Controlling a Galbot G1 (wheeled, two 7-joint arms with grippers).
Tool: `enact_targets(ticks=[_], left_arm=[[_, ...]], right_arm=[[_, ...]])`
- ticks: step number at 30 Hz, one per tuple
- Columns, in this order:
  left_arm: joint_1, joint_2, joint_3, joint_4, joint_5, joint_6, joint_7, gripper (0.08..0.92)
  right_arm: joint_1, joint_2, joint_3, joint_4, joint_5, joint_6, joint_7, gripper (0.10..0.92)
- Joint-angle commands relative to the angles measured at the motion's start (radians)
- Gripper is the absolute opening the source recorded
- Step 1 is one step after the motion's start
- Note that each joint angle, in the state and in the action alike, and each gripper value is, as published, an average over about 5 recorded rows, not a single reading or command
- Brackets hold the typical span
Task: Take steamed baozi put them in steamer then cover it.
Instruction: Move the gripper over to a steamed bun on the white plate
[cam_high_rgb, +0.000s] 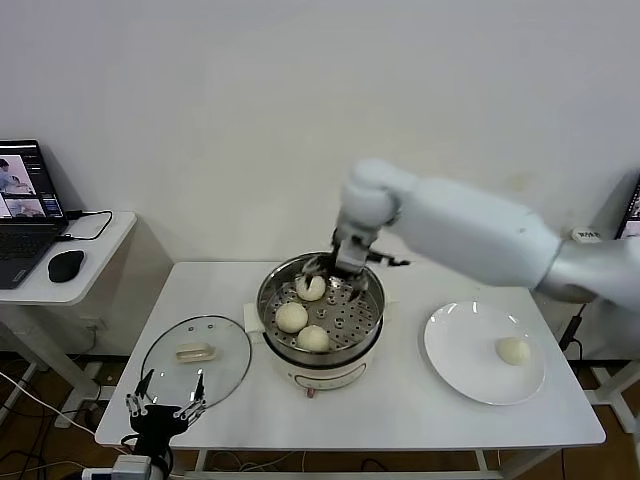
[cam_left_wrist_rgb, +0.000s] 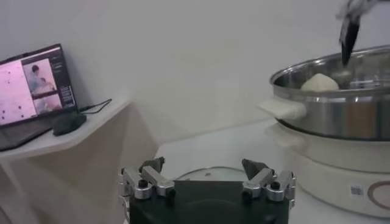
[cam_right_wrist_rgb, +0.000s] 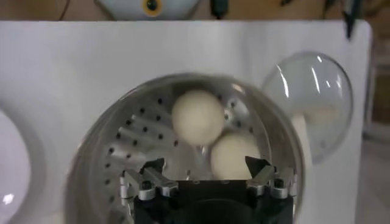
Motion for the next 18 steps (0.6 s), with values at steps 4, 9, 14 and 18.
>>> enact_targets(ticks=[4,9,14,18], left_arm=[[-0.014,0.007,0.03,0.008,0.002,0.006,0.006,0.823],[-0.019,0.017,0.043,0.017,0.01,0.007,0.007,0.823],[-0.017,0.02,0.045,0.021,0.005,0.01,0.007,0.823],[-0.011,0.022,0.046,0.025,0.001,0.012,0.007,0.823]], right_arm=[[0.073,-0.34,0.018,0.003,0.174,-0.5,-0.017,0.823],[0.027,-0.457,0.028,-0.003,0.123,-0.606,-0.023,0.823],[-0.083,-0.531,0.078,-0.034,0.032,-0.617,-0.026,0.823],[-0.222,-0.551,0.181,-0.085,-0.049,-0.604,-0.025,0.823]])
